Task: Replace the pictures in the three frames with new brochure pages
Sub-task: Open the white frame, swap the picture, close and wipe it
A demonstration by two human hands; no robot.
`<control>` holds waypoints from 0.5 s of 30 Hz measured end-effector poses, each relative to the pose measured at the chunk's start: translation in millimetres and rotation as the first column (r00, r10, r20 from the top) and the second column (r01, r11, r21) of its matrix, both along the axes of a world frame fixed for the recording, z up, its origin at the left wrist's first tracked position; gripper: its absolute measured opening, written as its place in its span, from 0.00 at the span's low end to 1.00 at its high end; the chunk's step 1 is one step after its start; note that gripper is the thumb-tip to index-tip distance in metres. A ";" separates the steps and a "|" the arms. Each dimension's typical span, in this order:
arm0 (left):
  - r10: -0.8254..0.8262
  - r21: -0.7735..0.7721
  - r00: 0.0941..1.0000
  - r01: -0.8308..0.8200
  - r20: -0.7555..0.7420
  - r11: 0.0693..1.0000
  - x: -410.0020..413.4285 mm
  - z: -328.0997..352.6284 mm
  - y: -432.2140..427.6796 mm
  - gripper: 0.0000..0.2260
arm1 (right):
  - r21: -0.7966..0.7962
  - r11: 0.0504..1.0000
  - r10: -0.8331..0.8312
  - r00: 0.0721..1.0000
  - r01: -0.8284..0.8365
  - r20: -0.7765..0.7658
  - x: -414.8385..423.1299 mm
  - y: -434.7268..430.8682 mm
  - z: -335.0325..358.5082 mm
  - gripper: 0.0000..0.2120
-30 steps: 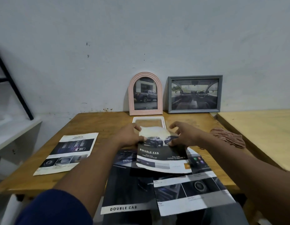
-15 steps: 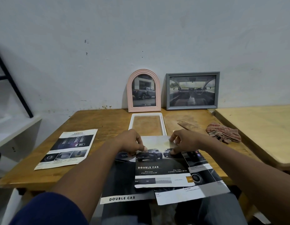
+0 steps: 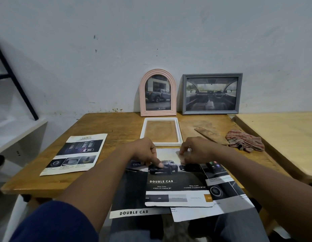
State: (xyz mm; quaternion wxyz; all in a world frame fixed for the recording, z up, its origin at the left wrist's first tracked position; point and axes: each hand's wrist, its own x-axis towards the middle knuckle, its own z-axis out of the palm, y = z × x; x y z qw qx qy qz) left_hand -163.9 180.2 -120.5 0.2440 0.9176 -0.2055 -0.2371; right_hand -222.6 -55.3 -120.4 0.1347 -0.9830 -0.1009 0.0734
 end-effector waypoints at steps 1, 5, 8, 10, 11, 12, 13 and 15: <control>-0.010 0.004 1.000 0.010 -0.016 1.000 -0.7 1.8 0.1 0.20 | -0.017 1.000 0.001 1.000 -0.001 -0.004 0.5 0.5 0.9 0.12; 0.023 -0.034 1.000 -0.023 0.009 0.999 -2.0 6.1 0.9 0.21 | -0.090 0.996 -0.006 1.000 0.009 0.026 7.5 11.8 7.5 0.11; 0.113 -0.081 0.983 -0.103 0.142 0.991 3.4 11.5 10.2 0.17 | -0.047 0.999 -0.005 0.996 0.010 0.090 22.3 31.4 19.0 0.12; 0.212 -0.139 0.951 -0.185 0.224 0.973 8.7 16.9 26.1 0.12 | 0.041 0.999 -0.010 0.995 0.006 0.102 35.6 53.0 26.2 0.14; 0.276 -0.172 0.926 -0.237 0.258 0.956 12.2 18.0 38.0 0.11 | 0.084 0.996 -0.013 0.994 0.003 0.111 42.9 66.8 28.2 0.16; 0.342 -0.205 0.896 -0.291 0.284 0.934 15.6 17.2 52.9 0.09 | 0.116 0.993 -0.006 0.992 -0.008 0.126 50.2 82.3 29.2 0.17; 0.400 -0.228 0.864 -0.341 0.305 0.912 18.7 14.4 69.4 0.09 | 0.137 0.990 0.005 0.991 -0.023 0.133 57.2 98.8 29.4 0.19; 0.486 -0.236 0.797 -0.426 0.359 0.873 25.0 2.9 109.6 0.10 | 0.175 0.982 0.041 0.991 -0.064 0.128 71.7 137.5 27.0 0.22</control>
